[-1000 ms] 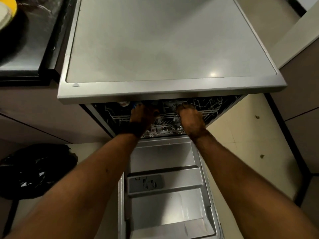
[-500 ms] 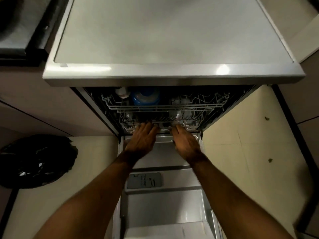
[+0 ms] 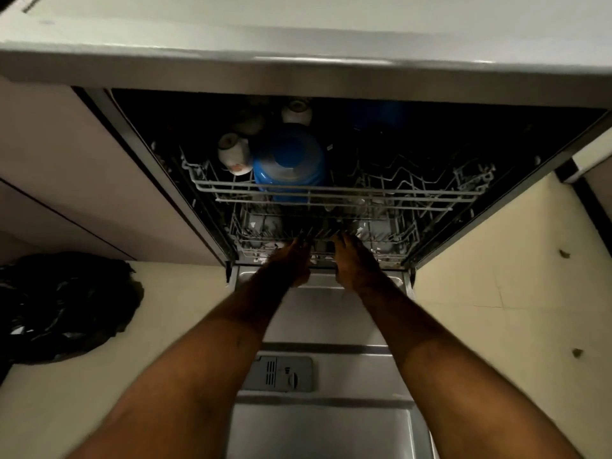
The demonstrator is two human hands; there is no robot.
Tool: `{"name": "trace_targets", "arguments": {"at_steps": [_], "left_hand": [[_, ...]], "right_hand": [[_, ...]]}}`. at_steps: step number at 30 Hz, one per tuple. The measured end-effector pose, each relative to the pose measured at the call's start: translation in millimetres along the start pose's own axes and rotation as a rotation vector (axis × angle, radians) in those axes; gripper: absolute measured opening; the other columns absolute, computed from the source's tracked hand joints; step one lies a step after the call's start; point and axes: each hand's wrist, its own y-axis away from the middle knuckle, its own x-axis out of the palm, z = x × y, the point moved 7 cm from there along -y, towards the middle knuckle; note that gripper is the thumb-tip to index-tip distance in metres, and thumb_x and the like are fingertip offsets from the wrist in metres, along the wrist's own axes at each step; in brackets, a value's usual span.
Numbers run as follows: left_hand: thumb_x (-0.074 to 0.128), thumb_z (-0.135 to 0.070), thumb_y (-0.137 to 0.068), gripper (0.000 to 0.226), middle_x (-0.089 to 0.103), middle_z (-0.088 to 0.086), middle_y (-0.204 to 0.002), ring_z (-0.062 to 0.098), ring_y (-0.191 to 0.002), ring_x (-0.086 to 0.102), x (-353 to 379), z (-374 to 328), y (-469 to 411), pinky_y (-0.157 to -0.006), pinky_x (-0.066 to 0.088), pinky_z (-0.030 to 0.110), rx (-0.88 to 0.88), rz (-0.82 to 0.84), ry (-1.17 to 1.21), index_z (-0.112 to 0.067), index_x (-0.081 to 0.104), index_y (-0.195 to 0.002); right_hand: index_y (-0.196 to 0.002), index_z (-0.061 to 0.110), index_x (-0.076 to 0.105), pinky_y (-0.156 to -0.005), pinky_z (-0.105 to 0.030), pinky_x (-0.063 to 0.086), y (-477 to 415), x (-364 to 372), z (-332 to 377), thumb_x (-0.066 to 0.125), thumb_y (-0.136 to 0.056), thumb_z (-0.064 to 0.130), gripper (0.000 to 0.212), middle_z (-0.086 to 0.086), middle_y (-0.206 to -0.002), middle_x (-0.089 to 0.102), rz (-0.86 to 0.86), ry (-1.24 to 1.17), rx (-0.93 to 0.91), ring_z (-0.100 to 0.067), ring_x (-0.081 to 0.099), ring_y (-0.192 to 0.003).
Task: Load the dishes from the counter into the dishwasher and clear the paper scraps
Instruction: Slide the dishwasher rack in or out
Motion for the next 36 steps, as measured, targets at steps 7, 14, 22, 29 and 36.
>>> {"name": "trace_targets", "arguments": {"at_steps": [7,14,22,29,36], "left_hand": [[0.058,-0.015,-0.095,0.059,0.046,0.014,-0.154,0.033,-0.134,0.051,-7,-20,21,-0.112,0.043,0.037,-0.023,0.005,-0.030,-0.018,0.044,-0.153],[0.064,-0.025,-0.096,0.047,0.057,0.007,-0.142,0.022,-0.121,0.060,36,-32,104,-0.099,0.053,0.030,-0.032,0.217,0.013,-0.021,0.055,-0.143],[0.068,-0.016,-0.094,0.044,0.060,0.007,-0.134,0.022,-0.117,0.061,74,-50,183,-0.098,0.053,0.031,-0.023,0.338,0.027,-0.018,0.060,-0.137],[0.067,-0.014,-0.093,0.046,0.056,0.006,-0.137,0.020,-0.114,0.060,91,-52,221,-0.094,0.055,0.031,-0.003,0.376,0.087,-0.020,0.057,-0.138],[0.066,-0.024,-0.095,0.060,0.040,0.003,-0.156,0.023,-0.139,0.044,110,-53,254,-0.113,0.044,0.043,0.029,0.399,0.050,-0.028,0.043,-0.151]], "right_hand": [[-0.142,0.010,0.054,-0.105,-0.040,0.047,25,-11,2,0.048,-0.104,0.011,0.039,-0.017,-0.142,0.057,0.018,-0.015,0.077,-0.035,0.054,-0.130],[-0.137,-0.003,0.055,-0.102,-0.040,0.042,112,4,22,0.033,-0.109,0.012,0.039,-0.023,-0.141,0.055,0.123,-0.094,0.110,-0.038,0.052,-0.130],[-0.096,0.009,0.064,-0.077,-0.038,0.048,203,24,23,0.058,-0.101,0.011,0.008,-0.015,-0.099,0.061,0.037,-0.299,0.207,-0.034,0.062,-0.096],[-0.119,-0.001,0.061,-0.103,-0.045,0.044,240,32,38,0.033,-0.109,0.019,0.036,-0.024,-0.125,0.059,0.140,-0.231,0.143,-0.038,0.054,-0.121],[-0.126,0.000,0.059,-0.098,-0.038,0.047,277,38,35,0.041,-0.107,0.012,0.029,-0.022,-0.129,0.059,0.259,-0.265,0.265,-0.037,0.057,-0.120]]}}
